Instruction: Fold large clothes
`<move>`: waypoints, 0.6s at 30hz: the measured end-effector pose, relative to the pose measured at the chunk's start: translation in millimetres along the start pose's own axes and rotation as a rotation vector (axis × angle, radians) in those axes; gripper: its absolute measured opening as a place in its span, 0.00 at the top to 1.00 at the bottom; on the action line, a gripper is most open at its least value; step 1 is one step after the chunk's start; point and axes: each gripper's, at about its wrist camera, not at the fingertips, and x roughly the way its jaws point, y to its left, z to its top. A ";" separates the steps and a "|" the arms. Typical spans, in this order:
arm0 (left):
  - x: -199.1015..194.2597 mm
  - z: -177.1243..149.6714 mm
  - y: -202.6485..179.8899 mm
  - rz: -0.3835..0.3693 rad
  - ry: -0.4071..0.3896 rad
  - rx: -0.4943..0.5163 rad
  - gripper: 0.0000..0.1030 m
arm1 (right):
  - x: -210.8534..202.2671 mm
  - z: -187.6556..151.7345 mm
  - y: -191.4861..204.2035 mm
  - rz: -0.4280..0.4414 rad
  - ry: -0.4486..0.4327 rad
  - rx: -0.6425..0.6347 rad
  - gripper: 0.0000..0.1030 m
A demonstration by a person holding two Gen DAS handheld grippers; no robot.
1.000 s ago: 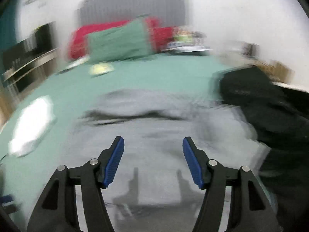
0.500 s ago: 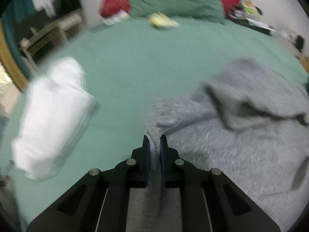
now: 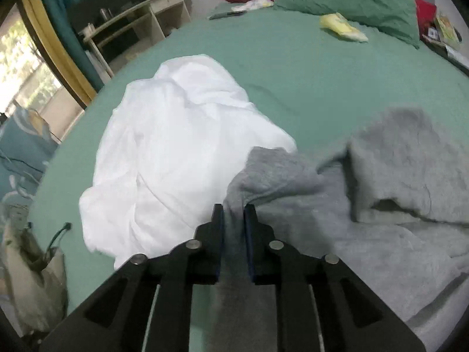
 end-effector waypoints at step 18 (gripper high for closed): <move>23.3 -120.4 -75.7 -0.111 0.222 0.320 0.40 | -220.1 -228.1 -366.9 -0.579 -0.027 0.307 0.45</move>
